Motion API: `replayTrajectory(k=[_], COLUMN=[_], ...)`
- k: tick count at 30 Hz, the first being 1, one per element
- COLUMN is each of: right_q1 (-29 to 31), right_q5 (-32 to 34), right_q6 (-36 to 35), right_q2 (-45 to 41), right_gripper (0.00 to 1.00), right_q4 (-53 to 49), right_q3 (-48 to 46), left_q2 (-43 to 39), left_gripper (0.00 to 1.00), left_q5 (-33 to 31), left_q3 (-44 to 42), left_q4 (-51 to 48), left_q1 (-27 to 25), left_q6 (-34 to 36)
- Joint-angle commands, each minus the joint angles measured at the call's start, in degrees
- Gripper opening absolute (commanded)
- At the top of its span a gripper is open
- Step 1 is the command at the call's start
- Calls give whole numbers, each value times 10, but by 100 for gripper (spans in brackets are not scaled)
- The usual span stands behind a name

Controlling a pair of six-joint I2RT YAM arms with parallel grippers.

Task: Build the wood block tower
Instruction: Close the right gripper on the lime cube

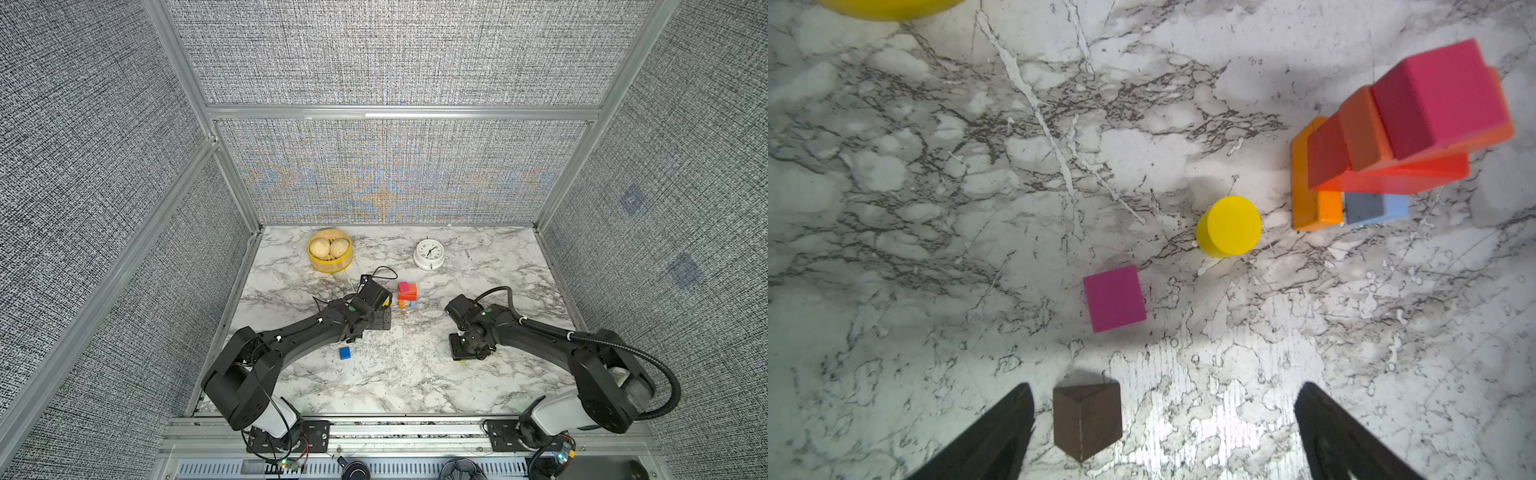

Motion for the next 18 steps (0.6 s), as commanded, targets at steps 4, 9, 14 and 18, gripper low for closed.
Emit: replayTrajectory(k=[4,9,14,18], right_q1=[1,2,2,3], right_q5=[-7,-11,-11,-12], right_q6=[3,2,-1,-5], right_q2=[5,7,9,12], right_gripper=[46,39,34,32], right_q4=[5,6,3,-4], right_q3=[0,0,9,21], left_q2=[2,2,4,2], left_gripper=[99,99,99,99], left_q5=[-10,-11,-12,-14], left_q3=[2,4,10,12], left_q4=[-1,-3,-8,-10], left_q1=[-1,0,0,0], left_q6=[-2,-2,1,3])
